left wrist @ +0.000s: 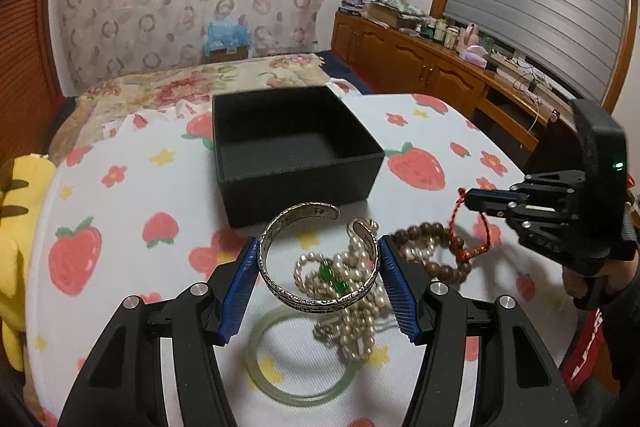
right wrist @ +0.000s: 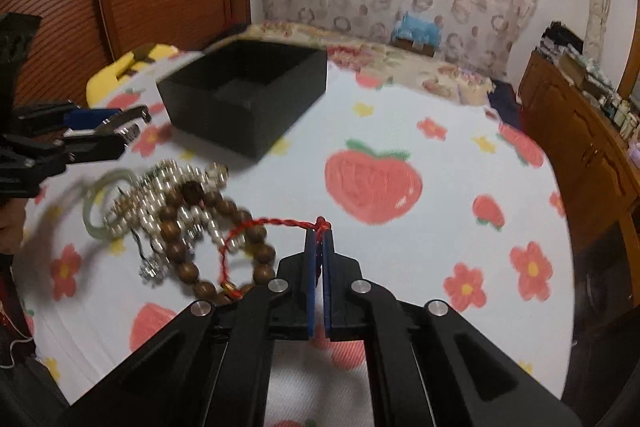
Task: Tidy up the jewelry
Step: 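Close the right tool on the red cord bracelet and lift it, then drop the silver bangle into the box with the left tool while the right tool drops the bracelet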
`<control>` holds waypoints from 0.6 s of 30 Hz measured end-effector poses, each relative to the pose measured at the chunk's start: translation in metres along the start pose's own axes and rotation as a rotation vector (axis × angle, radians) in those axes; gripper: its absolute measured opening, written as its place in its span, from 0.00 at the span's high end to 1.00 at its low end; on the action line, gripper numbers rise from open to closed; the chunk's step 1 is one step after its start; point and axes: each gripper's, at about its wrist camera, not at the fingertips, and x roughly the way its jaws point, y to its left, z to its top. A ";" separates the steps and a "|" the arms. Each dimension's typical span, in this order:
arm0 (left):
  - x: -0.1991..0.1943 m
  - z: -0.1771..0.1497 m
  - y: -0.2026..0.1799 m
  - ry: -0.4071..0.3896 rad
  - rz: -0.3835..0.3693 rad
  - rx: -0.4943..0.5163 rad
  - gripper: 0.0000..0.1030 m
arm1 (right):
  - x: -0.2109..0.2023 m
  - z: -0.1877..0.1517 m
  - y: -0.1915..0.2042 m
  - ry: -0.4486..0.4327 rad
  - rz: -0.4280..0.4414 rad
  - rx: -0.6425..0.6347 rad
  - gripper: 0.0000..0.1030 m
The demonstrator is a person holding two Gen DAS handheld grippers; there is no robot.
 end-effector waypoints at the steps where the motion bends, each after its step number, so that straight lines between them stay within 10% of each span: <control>1: 0.000 0.005 0.001 -0.007 0.007 0.002 0.45 | -0.003 0.005 0.000 -0.013 0.001 -0.002 0.97; 18: 0.039 0.064 0.025 -0.016 0.044 -0.007 0.44 | -0.010 0.083 0.001 -0.150 0.048 -0.028 0.97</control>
